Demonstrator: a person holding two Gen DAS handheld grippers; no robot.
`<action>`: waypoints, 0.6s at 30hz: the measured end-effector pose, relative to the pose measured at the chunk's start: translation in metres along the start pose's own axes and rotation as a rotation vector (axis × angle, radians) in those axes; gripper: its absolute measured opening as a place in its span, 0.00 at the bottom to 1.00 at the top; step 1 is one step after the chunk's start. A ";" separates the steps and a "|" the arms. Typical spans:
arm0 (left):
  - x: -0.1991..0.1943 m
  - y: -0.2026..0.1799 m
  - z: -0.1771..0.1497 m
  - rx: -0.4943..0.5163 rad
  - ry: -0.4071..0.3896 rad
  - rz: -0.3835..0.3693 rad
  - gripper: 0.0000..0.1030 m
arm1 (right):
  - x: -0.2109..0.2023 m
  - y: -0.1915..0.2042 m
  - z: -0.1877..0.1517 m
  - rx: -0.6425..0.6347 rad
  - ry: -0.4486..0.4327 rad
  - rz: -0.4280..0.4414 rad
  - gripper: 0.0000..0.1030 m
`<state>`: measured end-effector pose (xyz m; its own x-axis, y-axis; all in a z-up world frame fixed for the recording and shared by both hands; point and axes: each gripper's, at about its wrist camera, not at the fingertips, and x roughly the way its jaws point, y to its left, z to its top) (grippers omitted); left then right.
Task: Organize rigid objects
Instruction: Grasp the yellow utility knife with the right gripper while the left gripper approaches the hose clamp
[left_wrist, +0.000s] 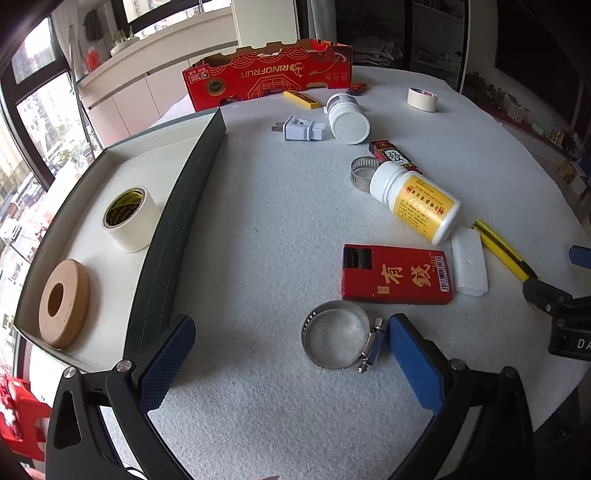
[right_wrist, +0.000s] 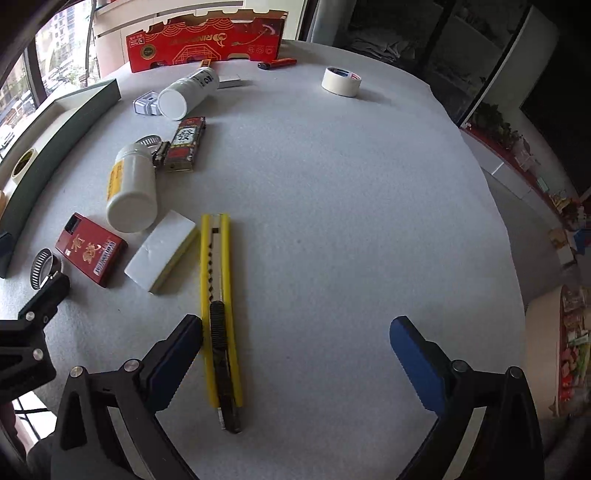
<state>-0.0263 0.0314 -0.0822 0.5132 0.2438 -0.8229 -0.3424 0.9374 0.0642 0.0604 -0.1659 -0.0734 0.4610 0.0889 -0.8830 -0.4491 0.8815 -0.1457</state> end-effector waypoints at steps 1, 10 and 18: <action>0.001 0.002 0.001 -0.017 0.008 -0.010 1.00 | 0.001 -0.010 -0.001 0.028 0.005 0.009 0.97; 0.001 -0.018 0.005 0.045 0.004 -0.024 1.00 | 0.000 0.020 0.018 -0.109 -0.043 0.132 0.97; 0.007 -0.011 0.006 0.007 -0.018 -0.083 1.00 | 0.008 0.027 0.029 -0.161 -0.024 0.252 0.79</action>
<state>-0.0146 0.0239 -0.0852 0.5534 0.1698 -0.8154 -0.2929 0.9561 0.0003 0.0741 -0.1282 -0.0714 0.3365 0.3080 -0.8899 -0.6663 0.7457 0.0062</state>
